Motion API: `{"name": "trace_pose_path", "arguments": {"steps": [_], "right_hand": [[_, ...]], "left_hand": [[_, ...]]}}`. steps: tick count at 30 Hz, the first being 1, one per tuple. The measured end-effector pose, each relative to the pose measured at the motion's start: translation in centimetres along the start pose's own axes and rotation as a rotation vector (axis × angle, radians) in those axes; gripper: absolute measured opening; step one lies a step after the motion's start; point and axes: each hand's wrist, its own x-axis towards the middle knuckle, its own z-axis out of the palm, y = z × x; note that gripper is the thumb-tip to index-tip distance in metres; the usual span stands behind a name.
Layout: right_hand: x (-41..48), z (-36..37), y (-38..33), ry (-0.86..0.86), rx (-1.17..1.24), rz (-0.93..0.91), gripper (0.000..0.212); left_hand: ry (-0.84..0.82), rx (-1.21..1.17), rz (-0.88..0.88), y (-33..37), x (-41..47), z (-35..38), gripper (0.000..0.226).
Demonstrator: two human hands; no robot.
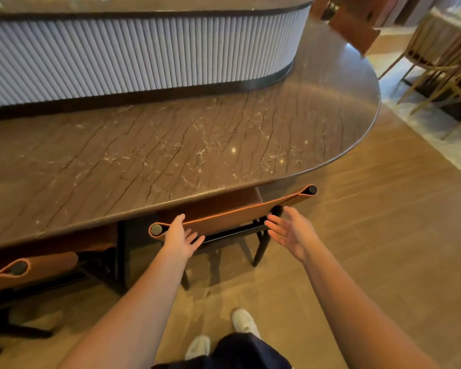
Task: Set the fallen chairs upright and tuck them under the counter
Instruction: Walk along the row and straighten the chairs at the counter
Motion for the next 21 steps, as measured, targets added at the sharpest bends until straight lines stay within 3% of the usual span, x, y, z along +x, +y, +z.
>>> {"name": "trace_pose_path", "arguments": {"steps": [7,11,21], "right_hand": [[7.7,-0.5,-4.9,0.009,-0.037,0.12,0.03],[10.2,-0.8,-5.8,0.072,0.134,0.24,0.019],[10.7,-1.0,-4.6,0.066,0.129,0.268,0.013]], "left_hand": [[0.177,-0.302,0.107,-0.3,1.9,1.5,0.03],[0.24,-0.319,0.145,-0.7,1.3,1.7,0.044],[0.249,-0.285,0.181,-0.4,0.9,0.0,0.049]]}}
